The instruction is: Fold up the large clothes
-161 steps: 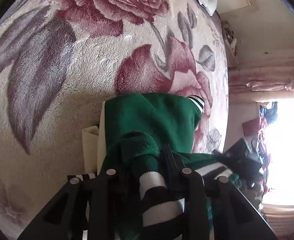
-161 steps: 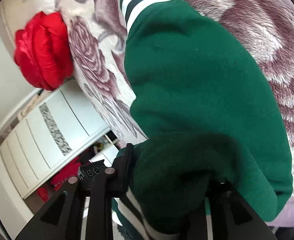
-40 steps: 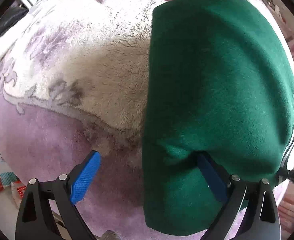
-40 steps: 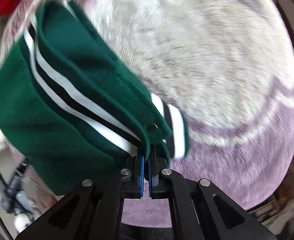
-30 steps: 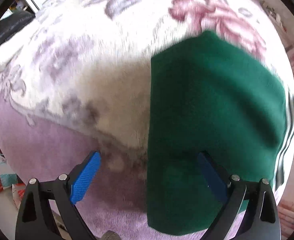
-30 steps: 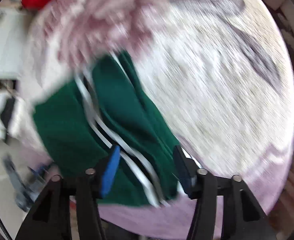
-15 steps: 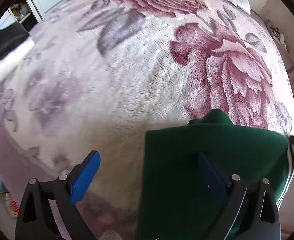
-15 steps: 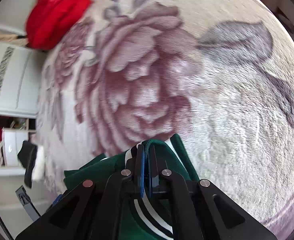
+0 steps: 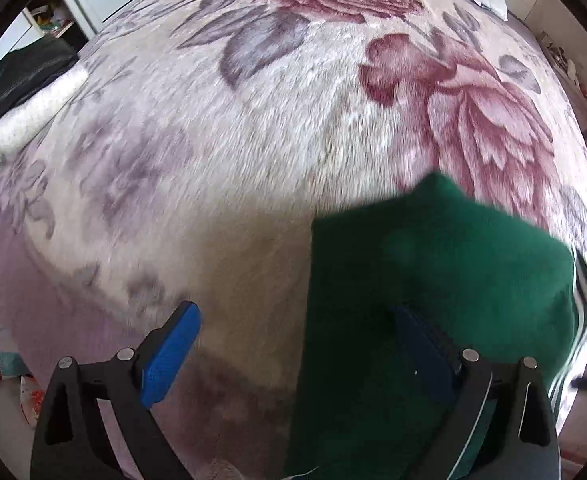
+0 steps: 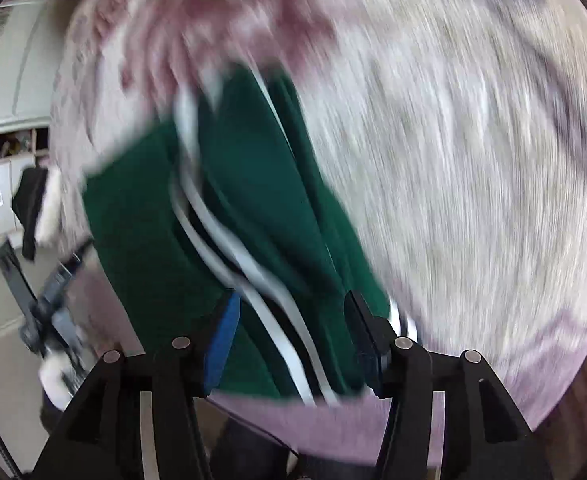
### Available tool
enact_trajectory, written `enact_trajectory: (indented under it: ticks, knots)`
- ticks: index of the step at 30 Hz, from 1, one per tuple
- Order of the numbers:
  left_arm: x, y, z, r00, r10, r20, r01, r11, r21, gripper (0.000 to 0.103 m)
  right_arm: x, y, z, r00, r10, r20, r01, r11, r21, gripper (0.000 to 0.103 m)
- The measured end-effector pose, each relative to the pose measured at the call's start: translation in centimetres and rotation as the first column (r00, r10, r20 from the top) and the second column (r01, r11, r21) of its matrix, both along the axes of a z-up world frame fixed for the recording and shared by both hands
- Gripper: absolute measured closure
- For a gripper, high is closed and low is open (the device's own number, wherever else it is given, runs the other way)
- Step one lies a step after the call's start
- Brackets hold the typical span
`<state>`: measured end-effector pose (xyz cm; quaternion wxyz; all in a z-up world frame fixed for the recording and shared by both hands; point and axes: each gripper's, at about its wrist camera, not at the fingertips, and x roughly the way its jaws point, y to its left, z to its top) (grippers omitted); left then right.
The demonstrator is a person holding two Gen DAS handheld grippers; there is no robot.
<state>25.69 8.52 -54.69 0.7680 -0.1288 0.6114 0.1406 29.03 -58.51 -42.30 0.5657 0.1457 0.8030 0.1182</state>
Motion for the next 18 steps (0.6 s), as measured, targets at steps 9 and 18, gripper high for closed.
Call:
enact_trajectory:
  ticks: [9, 18]
  knots:
    - [-6.4, -2.5, -1.4, 0.995, 0.008, -0.103, -0.009, 1.0, -0.007, 0.003, -7.4, -3.6, -4.8, 0.97, -0.235, -0.063, 0.237, 0.971, 0.023, 0.066]
    - [-7.1, -5.3, -2.7, 0.991, -0.03, -0.134, 0.026, 0.999, -0.03, 0.003, -10.2, -8.8, -0.9, 0.931, -0.362, 0.045, 0.364, 0.918, -0.155, 0.103]
